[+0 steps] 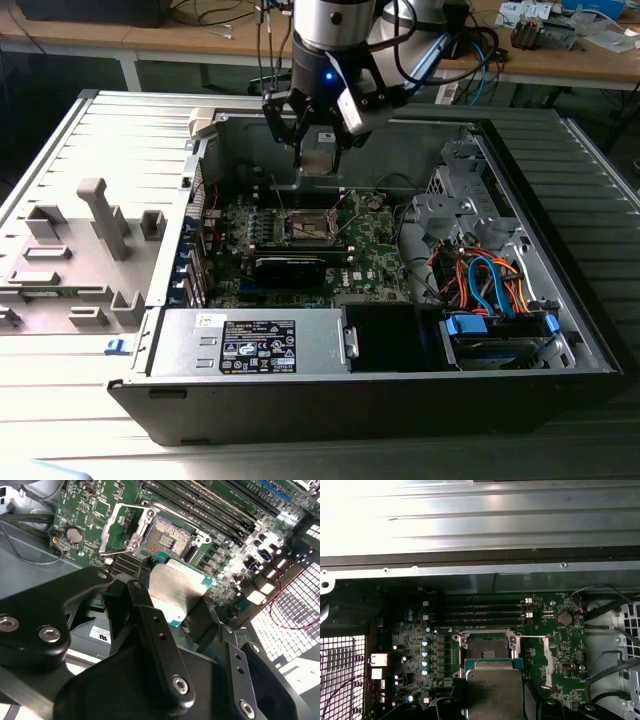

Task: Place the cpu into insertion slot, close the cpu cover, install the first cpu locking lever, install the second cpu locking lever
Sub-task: 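Place the cpu into insertion slot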

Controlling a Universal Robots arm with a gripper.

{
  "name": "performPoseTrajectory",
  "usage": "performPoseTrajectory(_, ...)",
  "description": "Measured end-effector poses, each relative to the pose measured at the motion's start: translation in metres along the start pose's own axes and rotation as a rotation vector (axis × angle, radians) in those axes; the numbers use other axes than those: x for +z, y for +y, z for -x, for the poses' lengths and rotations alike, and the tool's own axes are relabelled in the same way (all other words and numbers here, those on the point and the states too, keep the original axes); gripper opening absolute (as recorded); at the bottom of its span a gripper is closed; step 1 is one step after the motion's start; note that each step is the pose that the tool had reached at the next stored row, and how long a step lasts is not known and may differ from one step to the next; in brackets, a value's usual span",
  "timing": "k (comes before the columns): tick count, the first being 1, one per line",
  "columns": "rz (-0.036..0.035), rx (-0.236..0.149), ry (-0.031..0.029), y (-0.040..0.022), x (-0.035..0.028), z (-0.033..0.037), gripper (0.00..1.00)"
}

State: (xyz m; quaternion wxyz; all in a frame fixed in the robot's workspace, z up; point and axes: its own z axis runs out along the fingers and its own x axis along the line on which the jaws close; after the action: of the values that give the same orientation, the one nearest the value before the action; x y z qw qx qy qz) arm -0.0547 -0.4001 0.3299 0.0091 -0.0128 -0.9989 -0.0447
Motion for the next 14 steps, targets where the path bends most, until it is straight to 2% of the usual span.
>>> performPoseTrajectory(3, -0.0001, 0.000, 0.0000, -0.0010, 0.0008, 0.0000, 0.55)
performPoseTrajectory(7, -0.0002, 0.000, 0.0000, -0.0058, 0.0056, 0.0002, 0.55)
performPoseTrajectory(14, -0.0002, 0.000, 0.0000, -0.0069, 0.0070, 0.0002, 0.55)
